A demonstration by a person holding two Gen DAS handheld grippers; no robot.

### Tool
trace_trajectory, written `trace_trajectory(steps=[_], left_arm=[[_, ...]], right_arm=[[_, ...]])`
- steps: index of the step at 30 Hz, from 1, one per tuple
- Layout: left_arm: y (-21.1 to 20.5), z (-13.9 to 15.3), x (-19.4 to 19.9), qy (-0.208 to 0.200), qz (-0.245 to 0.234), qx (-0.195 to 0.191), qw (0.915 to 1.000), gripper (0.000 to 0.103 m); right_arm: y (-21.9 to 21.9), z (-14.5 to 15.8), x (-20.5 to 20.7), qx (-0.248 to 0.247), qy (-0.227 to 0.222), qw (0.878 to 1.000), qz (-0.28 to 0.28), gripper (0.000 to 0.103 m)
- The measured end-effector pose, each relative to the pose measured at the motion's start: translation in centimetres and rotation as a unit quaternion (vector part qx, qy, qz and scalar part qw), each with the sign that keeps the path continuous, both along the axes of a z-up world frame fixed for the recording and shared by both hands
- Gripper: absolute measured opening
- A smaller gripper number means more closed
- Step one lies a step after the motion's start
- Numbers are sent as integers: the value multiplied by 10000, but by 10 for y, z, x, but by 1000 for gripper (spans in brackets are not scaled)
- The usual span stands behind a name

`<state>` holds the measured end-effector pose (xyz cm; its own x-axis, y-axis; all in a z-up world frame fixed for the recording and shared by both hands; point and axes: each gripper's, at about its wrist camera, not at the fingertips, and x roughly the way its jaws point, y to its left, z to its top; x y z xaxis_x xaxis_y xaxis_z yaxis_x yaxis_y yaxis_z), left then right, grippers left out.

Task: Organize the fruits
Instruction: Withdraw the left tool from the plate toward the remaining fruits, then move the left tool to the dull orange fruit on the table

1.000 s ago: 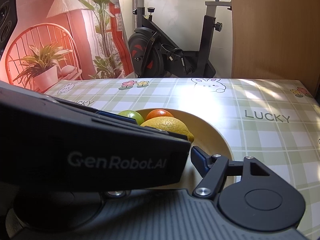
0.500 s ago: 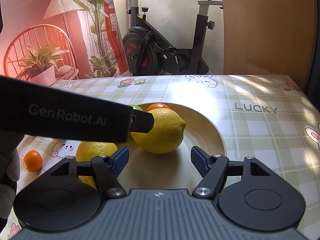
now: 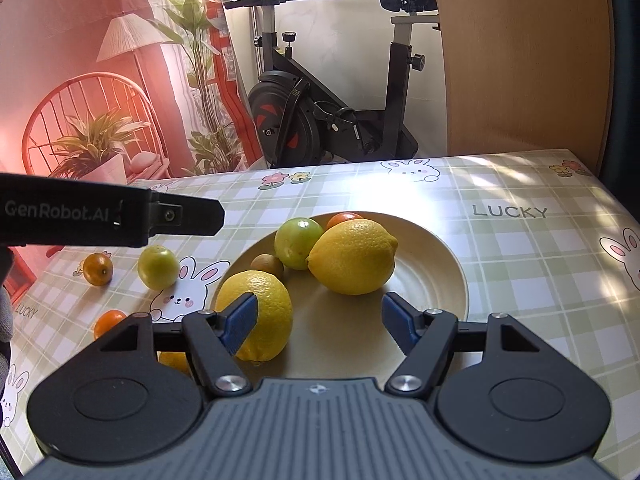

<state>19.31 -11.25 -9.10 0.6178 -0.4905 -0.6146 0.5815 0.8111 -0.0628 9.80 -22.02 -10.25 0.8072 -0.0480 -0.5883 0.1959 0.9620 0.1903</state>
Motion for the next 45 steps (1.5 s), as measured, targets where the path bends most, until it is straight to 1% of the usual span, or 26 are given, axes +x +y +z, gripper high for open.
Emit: trace_trajectory(steps=[4, 10, 14, 20, 31, 37, 39, 41, 43, 45], left_arm=[[25, 3, -8, -156, 291, -110, 9994, 62], [50, 9, -17, -321, 539, -205, 9978, 62], [64, 9, -18, -284, 694, -335, 9966, 62], [81, 2, -19, -142, 937, -400, 9947, 62], [111, -9, -20, 86, 1200, -552, 9912, 61], [115, -17, -17, 221, 1202, -604, 9907, 61], [113, -19, -17, 276, 1154, -635, 9909, 60], [109, -21, -17, 298, 1085, -634, 9916, 60], [105, -24, -17, 343, 987, -658, 9923, 60], [101, -26, -18, 388, 914, -665, 9928, 59]], right_arm=[[11, 4, -3, 51, -81, 9999, 54, 71], [33, 8, -4, 38, -162, 9996, 236, 71], [44, 9, -4, 4, -160, 9994, 308, 71], [59, 8, -7, -81, -119, 9991, 407, 71], [82, 2, -4, -226, 66, 9974, 685, 71], [92, -4, 0, -343, 135, 9960, 814, 71], [94, -6, 1, -348, 154, 9958, 836, 67], [96, -8, 2, -337, 177, 9952, 898, 60], [98, -10, 2, -359, 215, 9945, 964, 57], [99, -14, 4, -377, 255, 9940, 993, 56]])
